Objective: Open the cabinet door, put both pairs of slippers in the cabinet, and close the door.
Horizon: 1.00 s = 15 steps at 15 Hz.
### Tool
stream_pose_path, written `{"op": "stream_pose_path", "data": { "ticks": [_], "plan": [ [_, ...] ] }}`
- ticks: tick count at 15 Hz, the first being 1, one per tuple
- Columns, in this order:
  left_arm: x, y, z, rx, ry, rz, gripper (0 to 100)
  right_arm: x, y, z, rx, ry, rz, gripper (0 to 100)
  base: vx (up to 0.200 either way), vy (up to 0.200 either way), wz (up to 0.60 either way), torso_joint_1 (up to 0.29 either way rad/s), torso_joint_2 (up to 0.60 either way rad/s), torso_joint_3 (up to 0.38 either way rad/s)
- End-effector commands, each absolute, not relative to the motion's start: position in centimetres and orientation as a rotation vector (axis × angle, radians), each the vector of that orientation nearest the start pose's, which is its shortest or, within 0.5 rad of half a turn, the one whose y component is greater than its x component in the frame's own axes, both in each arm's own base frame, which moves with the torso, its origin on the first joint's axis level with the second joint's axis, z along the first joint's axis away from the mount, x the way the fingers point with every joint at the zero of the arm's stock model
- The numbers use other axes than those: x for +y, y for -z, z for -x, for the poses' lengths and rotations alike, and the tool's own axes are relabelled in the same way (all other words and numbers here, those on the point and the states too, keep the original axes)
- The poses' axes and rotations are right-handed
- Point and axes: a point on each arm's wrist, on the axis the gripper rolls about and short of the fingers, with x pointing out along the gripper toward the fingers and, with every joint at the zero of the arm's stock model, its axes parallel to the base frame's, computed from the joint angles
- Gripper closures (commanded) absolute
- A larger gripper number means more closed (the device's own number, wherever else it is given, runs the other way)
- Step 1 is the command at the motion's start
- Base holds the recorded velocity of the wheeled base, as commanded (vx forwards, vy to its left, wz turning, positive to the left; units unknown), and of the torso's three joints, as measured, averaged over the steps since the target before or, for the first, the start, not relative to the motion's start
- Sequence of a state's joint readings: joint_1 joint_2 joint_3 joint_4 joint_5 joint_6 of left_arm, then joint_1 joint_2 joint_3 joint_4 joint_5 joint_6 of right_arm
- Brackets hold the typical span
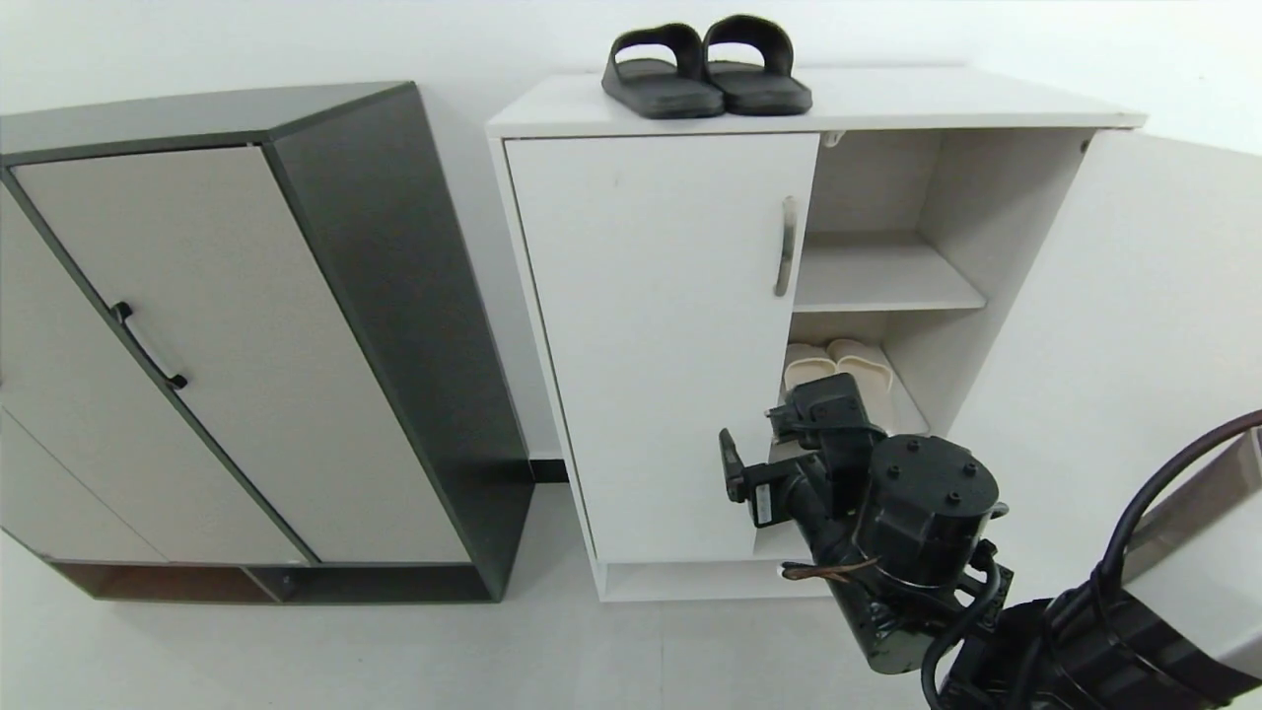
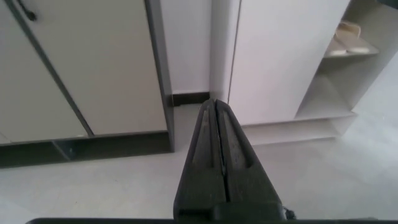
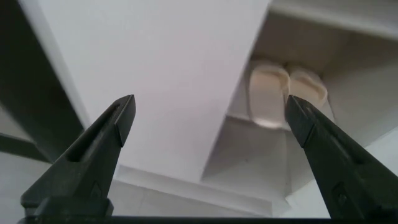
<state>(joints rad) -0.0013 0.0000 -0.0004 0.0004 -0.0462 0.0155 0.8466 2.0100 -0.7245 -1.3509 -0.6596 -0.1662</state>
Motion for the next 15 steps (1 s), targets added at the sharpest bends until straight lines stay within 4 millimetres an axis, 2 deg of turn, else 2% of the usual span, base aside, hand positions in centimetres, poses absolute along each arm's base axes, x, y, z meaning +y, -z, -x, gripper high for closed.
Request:
{"op": "stream_pose_path", "data": {
  "ticks": [1,9,15],
  "plan": [
    [-0.10,-7.54,2.27,0.003,0.048,-0.015,100,25.03,-13.01,-24.04,-0.059,-0.181,0.126,0,0.000,0.000,0.00,0.085,-0.50,-0.354],
    [-0.10,-7.54,2.27,0.003,0.048,-0.015,100,25.04,-13.07,-24.12,-0.063,-0.181,0.119,0,0.000,0.000,0.00,0.126,-0.46,-0.331],
    [-0.10,-7.54,2.27,0.003,0.048,-0.015,100,25.05,-13.03,-24.13,-0.068,-0.181,0.114,0,0.000,0.000,0.00,0.182,-0.49,-0.311]
  ]
}}
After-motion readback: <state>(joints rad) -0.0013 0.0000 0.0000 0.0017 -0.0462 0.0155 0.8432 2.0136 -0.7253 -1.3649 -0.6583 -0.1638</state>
